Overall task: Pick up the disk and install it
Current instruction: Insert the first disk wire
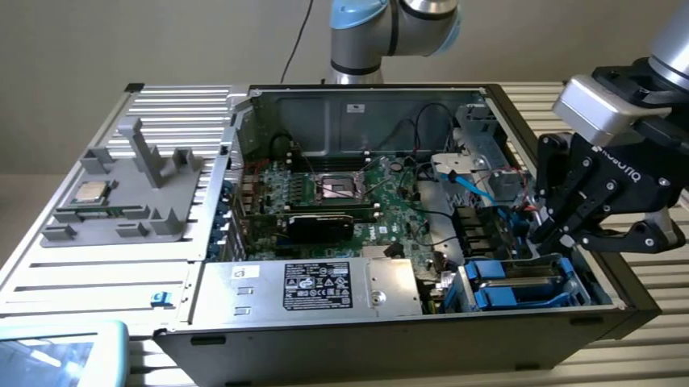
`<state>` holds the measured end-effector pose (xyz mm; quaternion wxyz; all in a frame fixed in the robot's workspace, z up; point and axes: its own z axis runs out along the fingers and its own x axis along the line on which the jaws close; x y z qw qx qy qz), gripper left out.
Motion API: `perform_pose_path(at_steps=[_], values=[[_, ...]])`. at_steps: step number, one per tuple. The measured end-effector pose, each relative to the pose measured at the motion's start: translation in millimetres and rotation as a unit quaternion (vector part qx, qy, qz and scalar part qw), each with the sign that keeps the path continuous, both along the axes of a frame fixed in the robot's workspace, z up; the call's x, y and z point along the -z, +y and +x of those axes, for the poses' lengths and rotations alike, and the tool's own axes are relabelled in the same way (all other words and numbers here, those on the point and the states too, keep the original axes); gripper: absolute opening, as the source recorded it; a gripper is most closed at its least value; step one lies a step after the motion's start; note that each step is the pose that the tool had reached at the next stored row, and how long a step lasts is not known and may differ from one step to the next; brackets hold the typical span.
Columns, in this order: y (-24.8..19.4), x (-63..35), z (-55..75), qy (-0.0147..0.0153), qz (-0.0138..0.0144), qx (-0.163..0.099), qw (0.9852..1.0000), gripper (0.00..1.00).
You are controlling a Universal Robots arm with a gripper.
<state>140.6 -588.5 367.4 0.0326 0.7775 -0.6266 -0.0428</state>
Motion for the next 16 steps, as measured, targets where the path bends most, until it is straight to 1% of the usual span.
perform_pose_path(at_steps=[4, 6, 7, 8, 10, 13, 14, 16], values=[[0.6, 0.0, 0.1, 0.0000, -0.0001, 0.000, 1.0000, 0.16], [4.1, 0.1, 0.5, 0.0000, -0.0012, 0.000, 1.0000, 0.16], [5.0, 0.3, 0.9, 0.0005, -0.0014, 0.000, 1.0000, 0.16], [5.5, 0.6, 1.3, 0.0017, -0.0014, 0.000, 1.0000, 0.16], [5.6, 0.8, 2.0, 0.0055, -0.0016, 0.002, 1.0000, 0.16], [5.5, 0.8, 2.7, 0.0068, -0.0016, 0.002, 1.0000, 0.16], [5.6, 0.7, 3.5, 0.0068, -0.0017, 0.003, 1.0000, 0.16], [5.6, 0.9, 3.5, 0.0069, -0.0016, 0.011, 0.9999, 0.16]])
